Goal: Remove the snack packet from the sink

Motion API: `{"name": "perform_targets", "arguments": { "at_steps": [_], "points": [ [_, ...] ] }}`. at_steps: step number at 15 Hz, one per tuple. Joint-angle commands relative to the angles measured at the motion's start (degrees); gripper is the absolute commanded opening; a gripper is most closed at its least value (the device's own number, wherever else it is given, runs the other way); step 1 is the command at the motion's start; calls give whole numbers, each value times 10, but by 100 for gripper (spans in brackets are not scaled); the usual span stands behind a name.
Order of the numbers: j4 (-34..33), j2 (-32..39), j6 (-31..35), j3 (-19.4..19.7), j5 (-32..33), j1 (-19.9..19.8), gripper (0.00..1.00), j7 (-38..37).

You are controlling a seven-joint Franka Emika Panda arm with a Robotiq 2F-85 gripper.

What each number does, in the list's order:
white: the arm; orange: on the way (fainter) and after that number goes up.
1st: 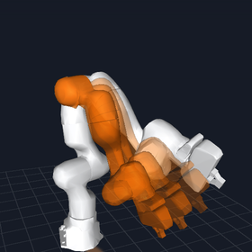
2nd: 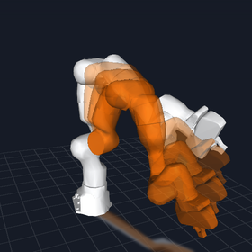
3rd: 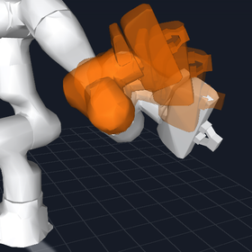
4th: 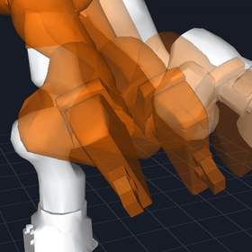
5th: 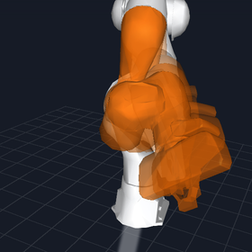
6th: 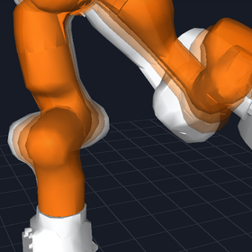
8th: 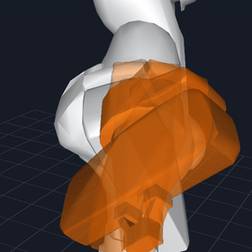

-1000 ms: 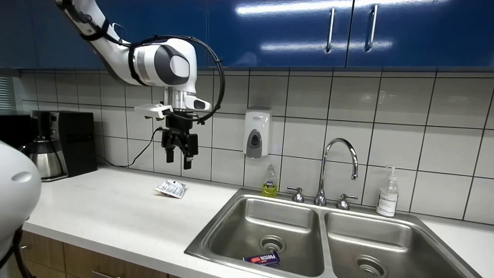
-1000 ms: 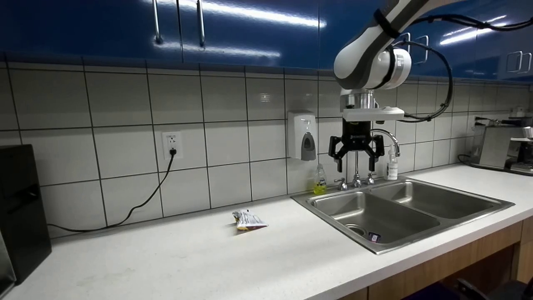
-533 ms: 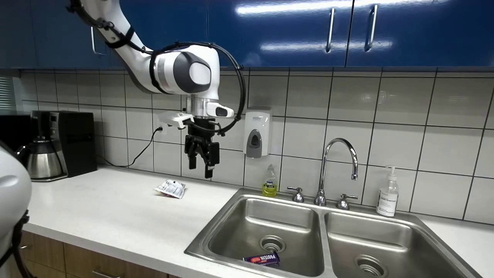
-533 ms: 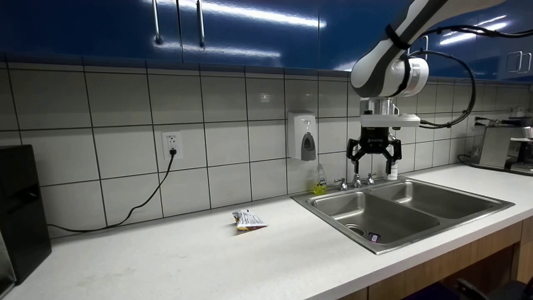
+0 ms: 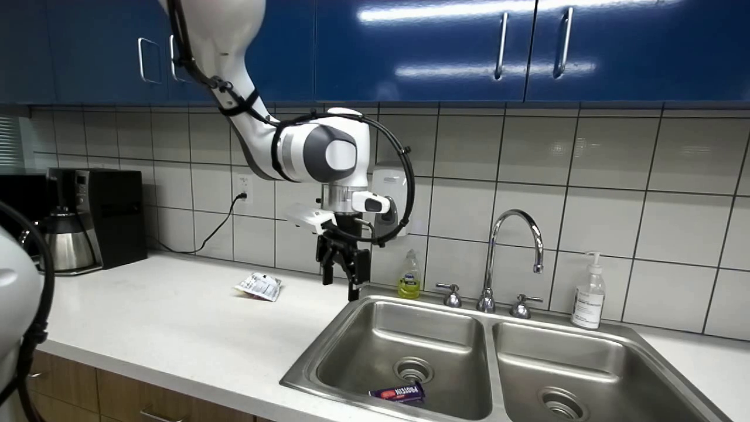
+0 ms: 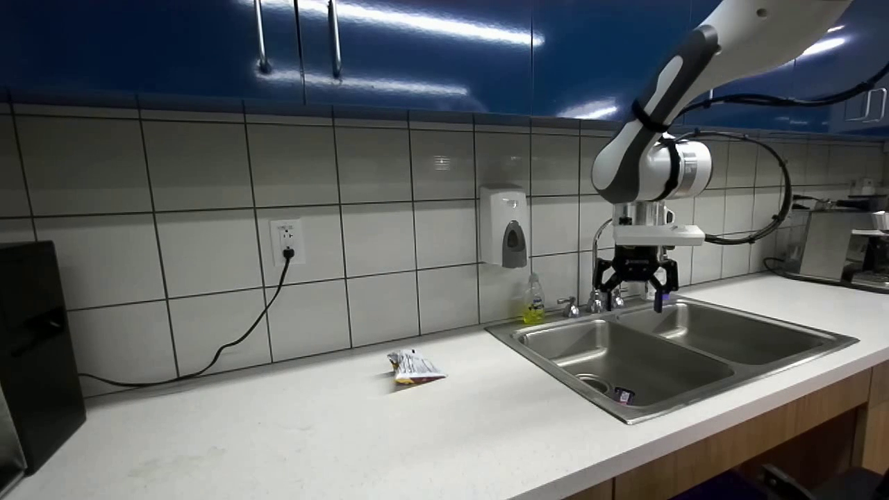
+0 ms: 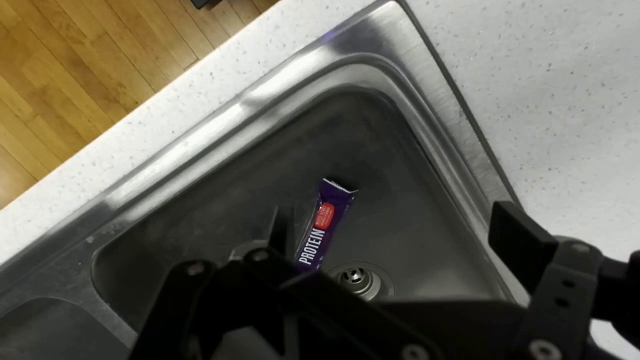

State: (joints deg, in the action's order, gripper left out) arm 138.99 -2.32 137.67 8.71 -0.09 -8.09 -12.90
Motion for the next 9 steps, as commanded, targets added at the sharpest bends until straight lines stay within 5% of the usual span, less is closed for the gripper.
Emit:
{"name": "perform_targets", "arguments": {
  "at_steps": [1, 9],
  "points": [
    [-62, 93, 30, 8, -10, -9, 100, 37],
    [-176, 251, 59, 12, -37, -28, 100, 71]
  ]
}}
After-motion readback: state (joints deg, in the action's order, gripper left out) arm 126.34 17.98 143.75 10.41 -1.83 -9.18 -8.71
